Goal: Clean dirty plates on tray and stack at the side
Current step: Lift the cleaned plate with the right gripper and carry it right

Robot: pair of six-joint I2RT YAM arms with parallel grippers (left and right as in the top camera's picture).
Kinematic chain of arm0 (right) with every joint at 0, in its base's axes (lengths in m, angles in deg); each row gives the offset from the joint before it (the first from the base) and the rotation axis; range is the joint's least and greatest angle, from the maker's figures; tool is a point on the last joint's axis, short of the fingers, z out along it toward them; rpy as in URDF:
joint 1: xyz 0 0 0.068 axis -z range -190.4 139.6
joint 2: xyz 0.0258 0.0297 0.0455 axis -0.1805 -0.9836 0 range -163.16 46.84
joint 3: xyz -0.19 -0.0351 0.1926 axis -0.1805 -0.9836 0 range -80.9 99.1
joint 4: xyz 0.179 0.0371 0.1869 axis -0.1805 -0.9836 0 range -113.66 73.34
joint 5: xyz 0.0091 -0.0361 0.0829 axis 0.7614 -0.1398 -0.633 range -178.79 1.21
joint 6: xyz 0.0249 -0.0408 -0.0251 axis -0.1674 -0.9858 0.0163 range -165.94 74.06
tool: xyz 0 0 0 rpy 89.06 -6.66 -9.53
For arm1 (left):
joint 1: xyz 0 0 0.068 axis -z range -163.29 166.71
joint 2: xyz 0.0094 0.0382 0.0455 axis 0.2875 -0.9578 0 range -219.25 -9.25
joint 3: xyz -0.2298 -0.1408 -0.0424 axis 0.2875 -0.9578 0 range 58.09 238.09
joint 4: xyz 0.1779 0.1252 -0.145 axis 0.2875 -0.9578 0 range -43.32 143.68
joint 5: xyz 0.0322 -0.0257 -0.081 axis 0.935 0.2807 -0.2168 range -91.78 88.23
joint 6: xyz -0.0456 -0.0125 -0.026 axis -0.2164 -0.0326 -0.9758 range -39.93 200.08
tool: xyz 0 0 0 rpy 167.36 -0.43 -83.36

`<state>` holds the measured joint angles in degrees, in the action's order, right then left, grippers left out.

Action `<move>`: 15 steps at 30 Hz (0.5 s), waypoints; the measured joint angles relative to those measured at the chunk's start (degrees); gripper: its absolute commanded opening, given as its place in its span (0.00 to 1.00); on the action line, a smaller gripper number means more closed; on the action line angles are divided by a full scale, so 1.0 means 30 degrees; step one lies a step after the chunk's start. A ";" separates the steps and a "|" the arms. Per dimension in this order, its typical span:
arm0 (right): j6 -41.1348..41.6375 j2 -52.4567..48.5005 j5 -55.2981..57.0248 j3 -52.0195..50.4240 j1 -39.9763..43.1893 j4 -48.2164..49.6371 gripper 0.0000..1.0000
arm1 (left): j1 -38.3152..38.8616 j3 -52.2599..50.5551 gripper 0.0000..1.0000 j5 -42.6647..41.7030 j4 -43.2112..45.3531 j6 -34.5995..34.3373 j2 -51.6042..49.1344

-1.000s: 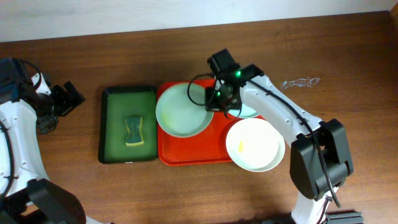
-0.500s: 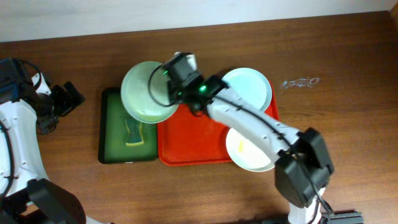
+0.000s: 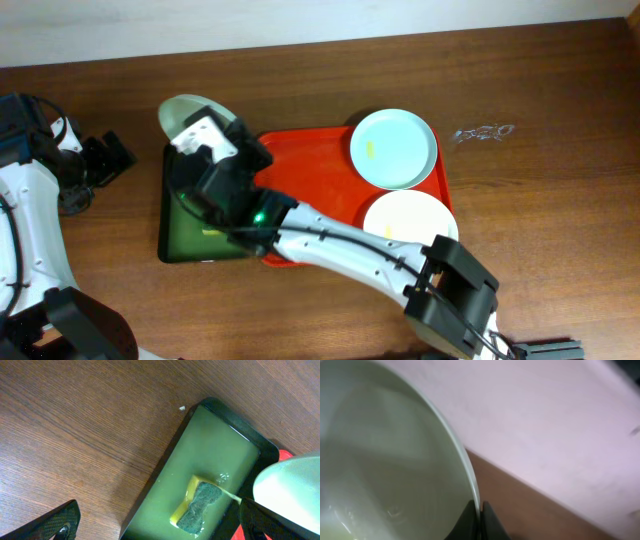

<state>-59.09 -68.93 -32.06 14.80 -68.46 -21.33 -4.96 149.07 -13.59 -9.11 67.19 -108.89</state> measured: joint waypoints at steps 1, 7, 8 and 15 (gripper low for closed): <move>-0.1093 0.0000 0.0510 0.0007 -0.0277 0.0765 0.04 | 0.0000 0.0000 0.99 -0.0007 0.0000 0.0000 0.0000; -0.7533 0.0000 0.2973 0.0022 -0.0991 0.5166 0.04 | 0.0000 0.0000 0.99 -0.0007 0.0007 0.0000 0.0000; -0.8546 0.0000 0.3315 0.0015 -0.1020 0.5785 0.04 | 0.0000 0.0007 0.99 -0.0007 0.0000 0.0000 0.0000; -1.1242 0.0000 0.4277 0.0029 -0.1115 0.7147 0.04 | 0.0000 0.0000 0.99 -0.0007 0.0007 0.0000 0.0000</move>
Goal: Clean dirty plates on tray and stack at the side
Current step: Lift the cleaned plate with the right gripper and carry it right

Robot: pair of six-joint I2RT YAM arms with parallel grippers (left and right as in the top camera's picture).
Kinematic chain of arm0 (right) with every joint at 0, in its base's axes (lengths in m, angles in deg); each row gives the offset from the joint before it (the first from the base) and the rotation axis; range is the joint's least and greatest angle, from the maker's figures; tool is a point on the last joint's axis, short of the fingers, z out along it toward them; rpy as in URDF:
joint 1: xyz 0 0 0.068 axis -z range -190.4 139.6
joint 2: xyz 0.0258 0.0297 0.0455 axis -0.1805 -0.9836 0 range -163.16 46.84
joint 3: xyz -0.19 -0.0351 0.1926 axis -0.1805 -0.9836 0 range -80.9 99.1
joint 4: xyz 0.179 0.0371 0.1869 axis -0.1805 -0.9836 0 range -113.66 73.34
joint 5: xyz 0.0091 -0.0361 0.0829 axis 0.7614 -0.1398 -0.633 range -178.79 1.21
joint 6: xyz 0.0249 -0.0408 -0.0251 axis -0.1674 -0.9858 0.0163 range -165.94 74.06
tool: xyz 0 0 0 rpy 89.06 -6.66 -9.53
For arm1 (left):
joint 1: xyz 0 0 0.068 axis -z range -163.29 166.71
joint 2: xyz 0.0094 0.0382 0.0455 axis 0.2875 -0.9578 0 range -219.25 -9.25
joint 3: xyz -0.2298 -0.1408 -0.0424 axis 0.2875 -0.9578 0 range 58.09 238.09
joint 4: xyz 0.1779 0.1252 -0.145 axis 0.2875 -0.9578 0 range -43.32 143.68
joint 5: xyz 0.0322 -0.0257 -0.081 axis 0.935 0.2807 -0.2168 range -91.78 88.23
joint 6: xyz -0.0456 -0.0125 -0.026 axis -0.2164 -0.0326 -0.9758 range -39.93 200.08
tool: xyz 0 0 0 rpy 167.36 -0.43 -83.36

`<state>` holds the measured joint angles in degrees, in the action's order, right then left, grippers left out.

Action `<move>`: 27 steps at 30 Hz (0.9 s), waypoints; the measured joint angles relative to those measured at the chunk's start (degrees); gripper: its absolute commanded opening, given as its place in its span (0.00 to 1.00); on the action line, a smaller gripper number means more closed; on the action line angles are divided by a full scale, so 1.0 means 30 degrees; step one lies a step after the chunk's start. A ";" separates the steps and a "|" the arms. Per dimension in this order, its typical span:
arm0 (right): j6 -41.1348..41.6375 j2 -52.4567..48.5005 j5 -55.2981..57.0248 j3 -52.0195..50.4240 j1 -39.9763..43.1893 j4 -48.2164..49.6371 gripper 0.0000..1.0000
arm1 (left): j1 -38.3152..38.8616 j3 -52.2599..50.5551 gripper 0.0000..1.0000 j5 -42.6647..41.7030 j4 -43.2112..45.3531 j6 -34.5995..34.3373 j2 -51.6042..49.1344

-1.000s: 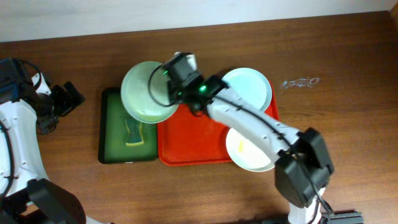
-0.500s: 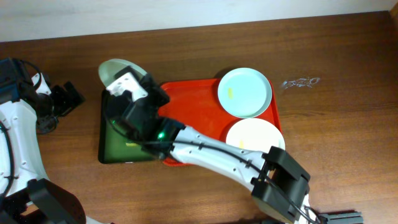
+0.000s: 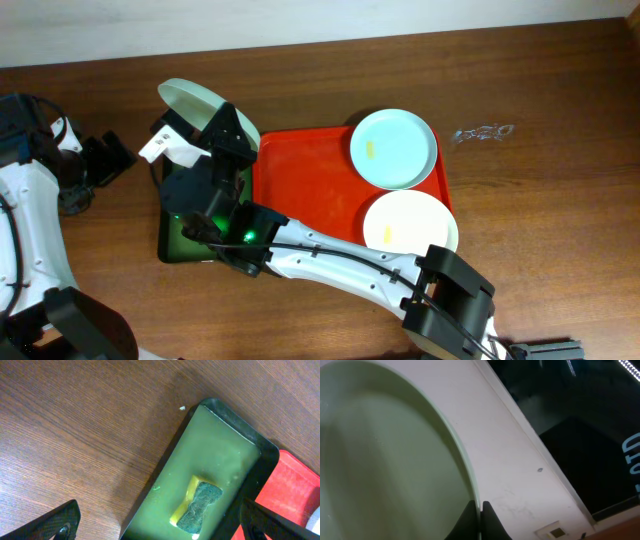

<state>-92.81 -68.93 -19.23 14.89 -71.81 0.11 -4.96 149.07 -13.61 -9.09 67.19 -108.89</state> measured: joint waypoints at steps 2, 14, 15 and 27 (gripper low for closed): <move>-0.0109 0.0000 0.0029 0.0000 0.0000 0.0000 0.04 | 0.0000 0.0000 0.99 0.0000 0.0000 0.0000 0.0000; 1.2152 0.0058 -0.0707 0.0270 0.0197 -1.0127 0.04 | 0.0000 0.0000 0.99 0.0000 0.0007 0.0000 0.0000; 1.3814 0.0073 -0.1530 0.0240 0.0357 -1.1701 0.04 | 0.0000 0.0007 0.99 0.0015 -0.0007 0.0000 0.0000; 2.4837 0.1428 -2.1478 0.0211 0.9763 -1.8433 0.04 | 0.0000 0.0000 0.99 0.0000 0.0000 0.0000 0.0000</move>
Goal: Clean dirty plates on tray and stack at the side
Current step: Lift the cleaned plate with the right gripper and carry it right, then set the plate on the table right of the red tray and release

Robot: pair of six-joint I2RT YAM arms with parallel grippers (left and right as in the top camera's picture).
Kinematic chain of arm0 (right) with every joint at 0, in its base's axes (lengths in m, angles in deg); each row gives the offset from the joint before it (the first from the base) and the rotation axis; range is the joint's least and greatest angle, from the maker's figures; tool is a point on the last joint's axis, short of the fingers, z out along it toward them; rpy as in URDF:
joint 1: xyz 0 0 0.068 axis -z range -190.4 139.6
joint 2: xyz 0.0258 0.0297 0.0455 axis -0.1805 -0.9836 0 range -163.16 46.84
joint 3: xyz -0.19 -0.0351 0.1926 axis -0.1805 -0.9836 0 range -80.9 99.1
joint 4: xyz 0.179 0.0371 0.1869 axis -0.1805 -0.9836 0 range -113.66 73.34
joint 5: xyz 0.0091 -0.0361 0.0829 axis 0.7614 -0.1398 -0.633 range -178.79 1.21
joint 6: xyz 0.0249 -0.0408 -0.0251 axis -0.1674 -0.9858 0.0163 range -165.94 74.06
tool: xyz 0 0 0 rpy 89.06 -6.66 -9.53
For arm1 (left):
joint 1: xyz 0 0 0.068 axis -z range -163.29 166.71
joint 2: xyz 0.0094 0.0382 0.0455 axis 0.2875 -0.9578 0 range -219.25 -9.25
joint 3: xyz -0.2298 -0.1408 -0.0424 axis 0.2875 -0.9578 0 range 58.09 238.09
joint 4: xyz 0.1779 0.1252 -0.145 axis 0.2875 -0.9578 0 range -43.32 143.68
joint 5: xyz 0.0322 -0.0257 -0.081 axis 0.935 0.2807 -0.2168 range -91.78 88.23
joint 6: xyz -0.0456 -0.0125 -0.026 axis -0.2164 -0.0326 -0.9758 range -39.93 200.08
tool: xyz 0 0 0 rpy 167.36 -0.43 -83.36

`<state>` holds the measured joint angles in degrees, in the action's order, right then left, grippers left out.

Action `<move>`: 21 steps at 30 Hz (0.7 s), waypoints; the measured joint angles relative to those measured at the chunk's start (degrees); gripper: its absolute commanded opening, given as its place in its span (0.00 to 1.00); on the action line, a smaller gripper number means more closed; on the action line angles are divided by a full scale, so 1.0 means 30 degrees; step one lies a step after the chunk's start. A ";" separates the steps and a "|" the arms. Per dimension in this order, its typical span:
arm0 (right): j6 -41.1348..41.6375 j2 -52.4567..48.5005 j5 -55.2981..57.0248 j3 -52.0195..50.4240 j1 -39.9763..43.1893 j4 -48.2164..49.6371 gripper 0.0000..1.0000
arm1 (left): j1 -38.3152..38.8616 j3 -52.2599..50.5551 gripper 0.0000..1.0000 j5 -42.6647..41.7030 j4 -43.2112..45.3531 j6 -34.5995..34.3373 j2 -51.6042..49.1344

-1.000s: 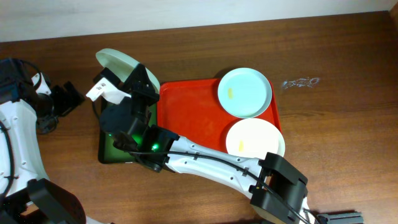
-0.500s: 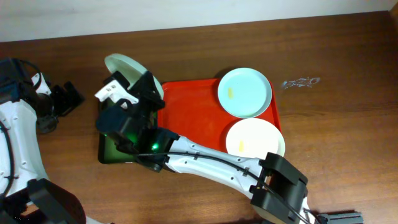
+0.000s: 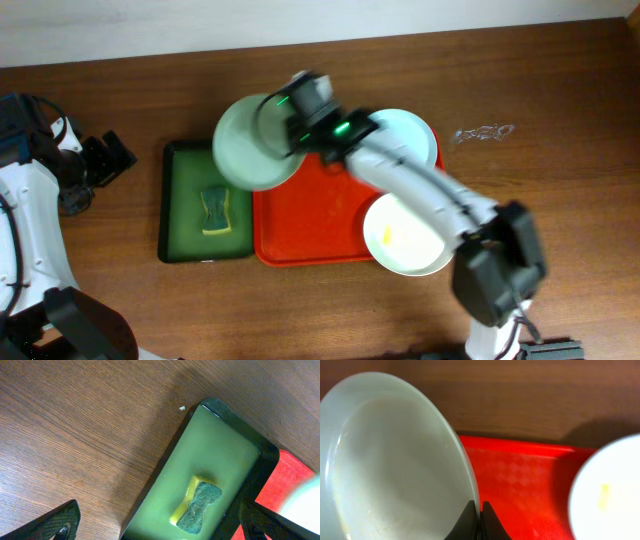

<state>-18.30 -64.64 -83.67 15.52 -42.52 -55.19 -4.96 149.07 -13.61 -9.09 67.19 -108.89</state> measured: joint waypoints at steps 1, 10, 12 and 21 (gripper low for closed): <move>0.0080 0.0248 -0.0896 0.0007 0.0867 -0.0415 0.04 | 0.0000 0.0000 0.99 0.0000 -0.0007 -0.0007 0.0000; -0.0124 0.1151 -0.9173 0.0036 1.2757 -0.9129 0.04 | 0.0000 0.0000 0.99 0.0000 -0.0007 0.0000 0.0000; -0.0889 0.1166 -0.9333 0.0044 1.5242 -1.0185 0.04 | 0.0000 0.0000 0.99 0.0000 -0.0007 0.0000 0.0000; -0.3366 0.1180 -0.4838 -0.0044 2.0648 -1.2662 0.04 | 0.0000 0.0000 0.99 0.0000 -0.0007 -0.0007 0.0000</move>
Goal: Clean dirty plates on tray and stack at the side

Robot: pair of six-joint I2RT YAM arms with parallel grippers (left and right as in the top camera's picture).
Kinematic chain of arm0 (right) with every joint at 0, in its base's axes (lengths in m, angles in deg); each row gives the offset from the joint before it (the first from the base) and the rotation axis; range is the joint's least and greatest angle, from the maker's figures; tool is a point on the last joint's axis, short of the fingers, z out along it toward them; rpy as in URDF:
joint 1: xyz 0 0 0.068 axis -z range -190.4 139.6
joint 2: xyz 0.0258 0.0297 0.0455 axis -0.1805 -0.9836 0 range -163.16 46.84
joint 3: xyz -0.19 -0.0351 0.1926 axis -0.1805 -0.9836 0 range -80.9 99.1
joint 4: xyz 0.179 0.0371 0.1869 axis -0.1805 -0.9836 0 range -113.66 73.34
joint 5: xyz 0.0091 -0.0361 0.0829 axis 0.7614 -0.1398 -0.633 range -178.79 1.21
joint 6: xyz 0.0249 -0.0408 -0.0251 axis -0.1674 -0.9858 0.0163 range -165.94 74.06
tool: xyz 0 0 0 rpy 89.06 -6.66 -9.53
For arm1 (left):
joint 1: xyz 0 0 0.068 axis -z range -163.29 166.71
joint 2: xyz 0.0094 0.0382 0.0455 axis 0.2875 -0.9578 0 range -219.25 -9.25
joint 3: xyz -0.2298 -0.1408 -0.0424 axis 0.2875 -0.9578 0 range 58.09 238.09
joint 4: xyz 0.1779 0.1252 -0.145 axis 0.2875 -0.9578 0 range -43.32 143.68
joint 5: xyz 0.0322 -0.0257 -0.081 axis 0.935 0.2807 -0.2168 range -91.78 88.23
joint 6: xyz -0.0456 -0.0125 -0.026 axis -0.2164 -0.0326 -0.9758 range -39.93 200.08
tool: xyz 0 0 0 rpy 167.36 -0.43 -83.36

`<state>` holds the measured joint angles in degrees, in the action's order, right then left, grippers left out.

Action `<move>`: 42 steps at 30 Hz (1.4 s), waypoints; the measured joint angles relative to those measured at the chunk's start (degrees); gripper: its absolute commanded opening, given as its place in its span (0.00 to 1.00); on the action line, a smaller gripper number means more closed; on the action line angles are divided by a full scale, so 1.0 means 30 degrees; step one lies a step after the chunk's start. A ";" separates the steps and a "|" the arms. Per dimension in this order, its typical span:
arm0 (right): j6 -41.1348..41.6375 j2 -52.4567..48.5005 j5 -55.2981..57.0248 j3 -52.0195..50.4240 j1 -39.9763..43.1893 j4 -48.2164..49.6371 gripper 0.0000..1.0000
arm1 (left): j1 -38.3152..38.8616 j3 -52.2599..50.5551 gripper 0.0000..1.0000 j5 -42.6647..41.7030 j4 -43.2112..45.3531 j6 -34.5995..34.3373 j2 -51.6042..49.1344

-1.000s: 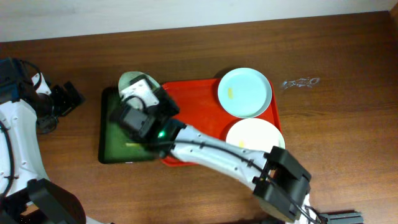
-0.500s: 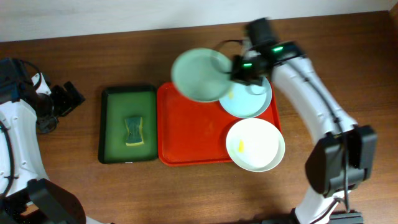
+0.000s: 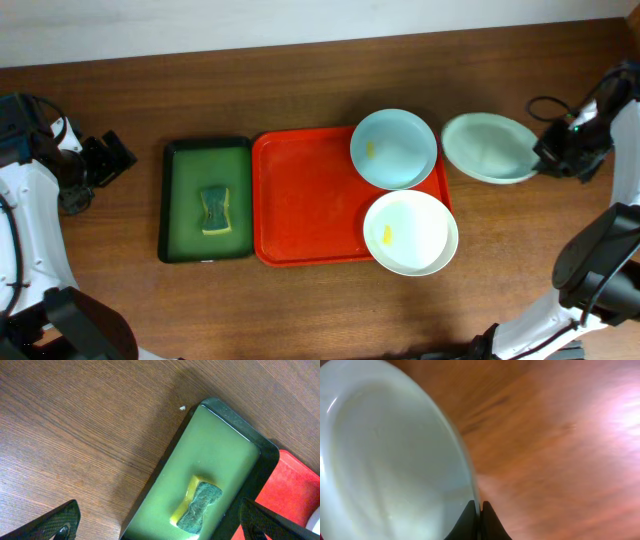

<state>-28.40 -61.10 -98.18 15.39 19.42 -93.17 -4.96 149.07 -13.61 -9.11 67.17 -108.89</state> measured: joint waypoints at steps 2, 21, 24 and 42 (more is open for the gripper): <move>0.0000 0.0080 0.1377 -0.0648 0.0015 0.0568 0.04 | 0.0000 0.0000 0.99 0.0000 0.0000 0.0000 0.0000; -0.1319 0.0146 0.0816 -0.2215 -0.0539 -0.1880 0.58 | 0.0000 0.0000 0.99 0.0000 0.0000 0.0000 0.0000; -0.1996 0.0219 0.0590 -0.1814 -0.1654 -0.4044 0.57 | 0.0000 0.0000 0.99 0.0000 0.0000 0.0000 0.0000; -0.1843 0.0291 0.0372 -0.9194 -0.7366 0.0765 0.27 | 0.0000 0.0000 0.99 0.0000 0.0007 0.0007 0.0000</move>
<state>-33.93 -60.23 -97.07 -12.19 -2.68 -90.88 -4.96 149.07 -13.61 -9.09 67.19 -108.89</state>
